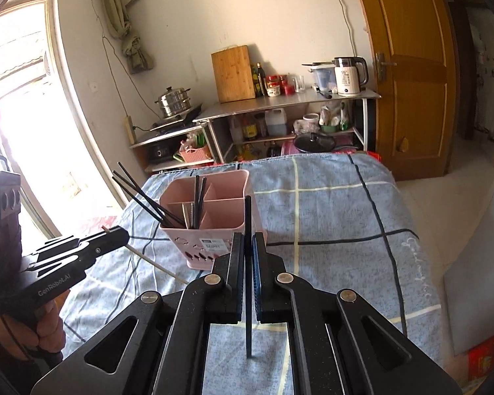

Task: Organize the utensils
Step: 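Lift the wooden and metal chopsticks and carry them over the pink basket, then lower the chopsticks into the basket and open both tools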

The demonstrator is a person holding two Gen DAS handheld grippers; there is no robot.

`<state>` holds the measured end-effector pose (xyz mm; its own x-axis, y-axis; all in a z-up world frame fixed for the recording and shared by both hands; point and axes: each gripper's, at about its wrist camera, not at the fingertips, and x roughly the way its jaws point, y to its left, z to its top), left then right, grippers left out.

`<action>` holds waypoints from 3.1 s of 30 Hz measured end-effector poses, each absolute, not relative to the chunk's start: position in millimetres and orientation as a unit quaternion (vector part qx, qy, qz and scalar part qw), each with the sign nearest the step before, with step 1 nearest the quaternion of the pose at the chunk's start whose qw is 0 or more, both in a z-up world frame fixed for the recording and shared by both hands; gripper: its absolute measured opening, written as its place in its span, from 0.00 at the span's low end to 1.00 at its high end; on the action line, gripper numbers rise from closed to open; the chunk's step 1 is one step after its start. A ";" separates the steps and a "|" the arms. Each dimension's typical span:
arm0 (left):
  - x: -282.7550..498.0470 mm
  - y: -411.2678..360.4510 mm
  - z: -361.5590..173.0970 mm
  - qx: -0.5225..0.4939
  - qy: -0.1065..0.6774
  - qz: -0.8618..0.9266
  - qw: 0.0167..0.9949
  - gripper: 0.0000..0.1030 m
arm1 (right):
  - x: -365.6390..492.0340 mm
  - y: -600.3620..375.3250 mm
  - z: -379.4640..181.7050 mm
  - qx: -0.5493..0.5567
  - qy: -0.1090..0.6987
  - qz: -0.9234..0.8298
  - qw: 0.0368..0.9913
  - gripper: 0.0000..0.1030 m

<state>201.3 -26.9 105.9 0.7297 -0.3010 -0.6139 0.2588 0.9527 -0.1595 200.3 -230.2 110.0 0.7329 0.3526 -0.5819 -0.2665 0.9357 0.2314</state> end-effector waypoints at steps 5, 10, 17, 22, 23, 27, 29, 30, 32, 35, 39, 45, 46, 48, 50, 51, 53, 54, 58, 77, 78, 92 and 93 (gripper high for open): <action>194.8 -23.7 96.2 -0.037 0.345 -0.148 0.926 0.05 | 189.1 -229.7 109.0 0.060 0.324 0.168 0.929 0.05; 186.8 -20.3 95.9 -0.039 0.347 -0.150 0.925 0.05 | 181.0 -231.0 111.6 0.054 0.327 0.169 0.928 0.04; 176.1 -14.4 101.3 -0.047 0.346 -0.150 0.925 0.05 | 170.0 -230.3 116.8 0.053 0.323 0.174 0.929 0.04; 169.3 -3.2 110.9 -0.059 0.341 -0.151 0.926 0.05 | 167.2 -225.6 122.2 0.058 0.313 0.186 0.930 0.04; 168.8 -0.4 112.3 -0.062 0.341 -0.150 0.926 0.05 | 167.4 -223.6 123.1 0.061 0.312 0.190 0.929 0.04; 169.5 9.6 117.2 -0.066 0.339 -0.144 0.927 0.05 | 170.2 -214.6 124.8 0.062 0.309 0.199 0.928 0.04; 171.8 14.3 120.6 -0.069 0.339 -0.141 0.928 0.05 | 173.4 -209.7 125.9 0.063 0.307 0.204 0.927 0.04; 173.8 17.1 123.4 -0.070 0.337 -0.138 0.929 0.05 | 174.9 -208.0 126.9 0.064 0.306 0.206 0.927 0.04; 177.8 22.2 130.1 -0.073 0.333 -0.135 0.931 0.05 | 179.1 -204.0 130.9 0.066 0.301 0.209 0.928 0.04; 186.8 28.8 143.0 -0.076 0.323 -0.131 0.934 0.05 | 186.0 -198.1 139.9 0.070 0.291 0.214 0.930 0.04; 200.8 38.2 162.3 -0.081 0.309 -0.120 0.940 0.05 | 197.3 -187.6 156.8 0.067 0.275 0.220 0.934 0.04; 223.6 50.2 195.2 -0.093 0.284 -0.111 0.948 0.05 | 215.6 -175.9 182.3 0.075 0.246 0.227 0.939 0.04; 227.1 51.1 199.9 -0.094 0.281 -0.110 0.949 0.05 | 219.4 -174.2 186.7 0.077 0.241 0.228 0.940 0.04; 235.3 53.3 208.7 -0.094 0.274 -0.108 0.951 0.05 | 226.6 -171.1 194.4 0.081 0.232 0.229 0.942 0.04; 244.7 54.9 214.3 -0.096 0.270 -0.106 0.952 0.05 | 234.5 -168.5 200.2 0.085 0.223 0.229 0.944 0.04; 249.8 55.6 215.6 -0.098 0.269 -0.106 0.952 0.05 | 237.8 -167.7 201.7 0.087 0.220 0.228 0.945 0.04; 258.8 56.1 214.9 -0.100 0.269 -0.107 0.952 0.05 | 245.8 -166.2 203.1 0.092 0.215 0.225 0.946 0.04; 263.2 55.8 212.5 -0.102 0.271 -0.107 0.951 0.05 | 249.2 -165.6 202.6 0.094 0.213 0.222 0.947 0.04; 280.1 53.0 195.3 -0.105 0.284 -0.110 0.947 0.05 | 264.0 -164.2 195.3 0.102 0.211 0.212 0.949 0.04; 316.1 51.9 117.8 -0.108 0.346 -0.105 0.926 0.06 | 298.9 -154.3 132.3 0.091 0.277 0.185 0.939 0.05; 316.9 51.1 115.8 -0.106 0.348 -0.105 0.925 0.06 | 300.0 -154.1 130.9 0.089 0.281 0.184 0.938 0.05; 302.9 53.2 114.4 -0.106 0.347 -0.091 0.927 0.23 | 291.3 -159.5 120.3 0.078 0.316 0.199 0.924 0.14; 299.6 54.1 116.3 -0.106 0.344 -0.089 0.929 0.24 | 290.2 -160.6 122.1 0.078 0.314 0.198 0.925 0.14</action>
<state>299.6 54.1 116.3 0.7481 -0.2384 -0.6193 0.0924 0.9616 -0.2586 290.2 -160.6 122.1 0.7247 0.4160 -0.5494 -0.3182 0.9092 0.2686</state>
